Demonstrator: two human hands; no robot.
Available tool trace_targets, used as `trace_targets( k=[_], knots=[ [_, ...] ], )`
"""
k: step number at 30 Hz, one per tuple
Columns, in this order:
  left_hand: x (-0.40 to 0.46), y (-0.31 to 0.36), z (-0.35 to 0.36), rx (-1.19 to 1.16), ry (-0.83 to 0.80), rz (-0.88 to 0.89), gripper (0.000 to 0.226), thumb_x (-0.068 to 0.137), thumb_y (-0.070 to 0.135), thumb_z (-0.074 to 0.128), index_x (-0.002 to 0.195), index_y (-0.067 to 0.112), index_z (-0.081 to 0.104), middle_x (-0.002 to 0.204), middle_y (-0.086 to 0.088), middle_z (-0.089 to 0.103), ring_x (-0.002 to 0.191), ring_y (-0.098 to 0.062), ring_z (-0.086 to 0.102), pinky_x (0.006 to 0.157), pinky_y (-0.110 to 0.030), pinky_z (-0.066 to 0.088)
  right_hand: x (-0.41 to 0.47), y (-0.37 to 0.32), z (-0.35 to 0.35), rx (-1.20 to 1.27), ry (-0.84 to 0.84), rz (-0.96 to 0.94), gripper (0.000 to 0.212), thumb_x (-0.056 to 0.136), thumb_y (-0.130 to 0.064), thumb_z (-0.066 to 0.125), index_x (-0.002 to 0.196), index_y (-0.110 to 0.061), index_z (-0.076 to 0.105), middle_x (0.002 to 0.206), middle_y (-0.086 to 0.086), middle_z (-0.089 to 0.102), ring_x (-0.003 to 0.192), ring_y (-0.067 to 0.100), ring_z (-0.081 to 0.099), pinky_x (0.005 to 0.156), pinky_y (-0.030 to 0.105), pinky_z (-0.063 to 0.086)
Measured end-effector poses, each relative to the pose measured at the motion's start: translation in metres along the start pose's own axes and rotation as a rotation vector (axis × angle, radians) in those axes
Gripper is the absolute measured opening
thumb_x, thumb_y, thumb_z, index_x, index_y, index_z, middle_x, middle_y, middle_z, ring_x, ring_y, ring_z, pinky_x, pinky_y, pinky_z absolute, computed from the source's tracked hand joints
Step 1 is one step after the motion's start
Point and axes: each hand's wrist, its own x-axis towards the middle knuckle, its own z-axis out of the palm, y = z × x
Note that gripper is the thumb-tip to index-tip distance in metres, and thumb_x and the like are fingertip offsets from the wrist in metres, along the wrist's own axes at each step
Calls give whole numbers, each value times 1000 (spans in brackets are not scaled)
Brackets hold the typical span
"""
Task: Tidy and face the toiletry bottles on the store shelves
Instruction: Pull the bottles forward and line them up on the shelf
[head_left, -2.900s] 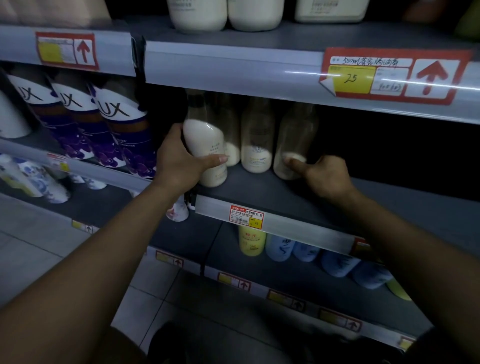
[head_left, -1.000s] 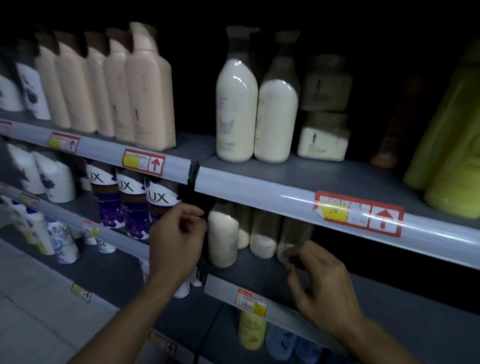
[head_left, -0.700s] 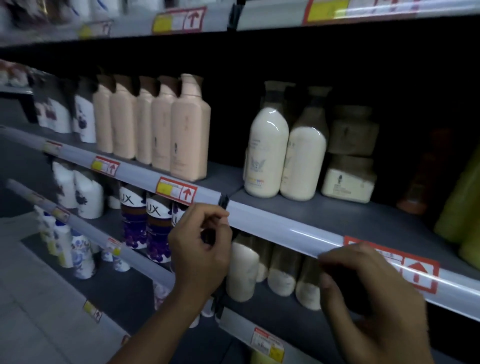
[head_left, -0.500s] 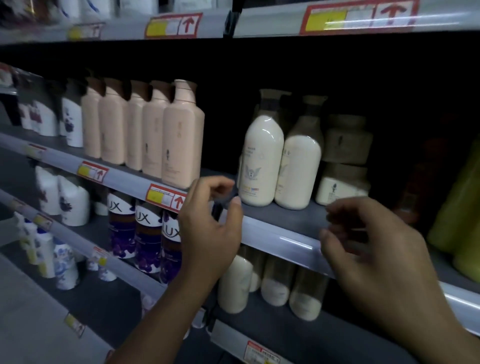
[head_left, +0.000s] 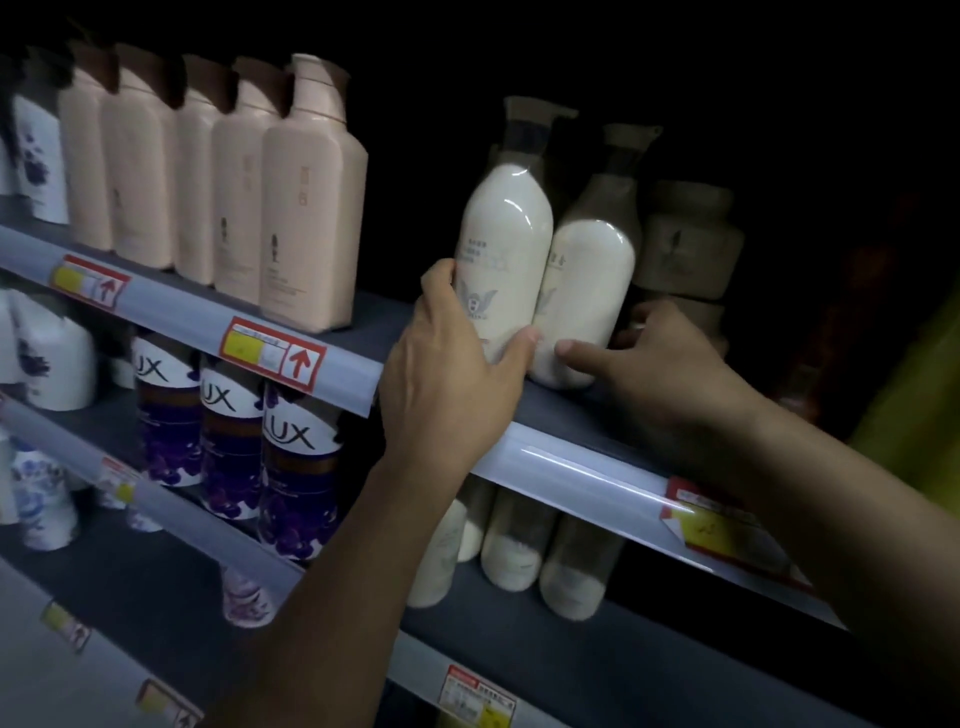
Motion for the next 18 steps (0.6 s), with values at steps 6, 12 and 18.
trace_targets(
  k=[6, 12, 18],
  knots=[
    [9, -1, 3, -50, 8, -101, 84, 81, 66, 73, 148, 28, 38, 138, 7, 61, 122, -23, 61, 85, -38, 48, 23, 4, 21, 46, 37, -72, 125, 22, -90, 80, 124, -20, 61, 113, -4, 74, 101, 18, 73, 89, 43, 61],
    [5, 2, 0, -85, 61, -83, 88, 68, 74, 70, 142, 29, 52, 128, 6, 63, 114, -19, 63, 90, -41, 55, 16, 3, 18, 37, 82, -64, 103, 38, -79, 82, 120, -21, 62, 110, -4, 73, 98, 18, 72, 87, 43, 61],
    [2, 4, -9, -149, 71, -72, 80, 65, 74, 67, 135, 36, 57, 118, 13, 68, 106, -13, 67, 88, -43, 58, -18, -5, -1, 30, 97, -105, 80, 53, -68, 87, 115, -22, 64, 106, -9, 72, 95, 13, 70, 87, 41, 60]
  ],
)
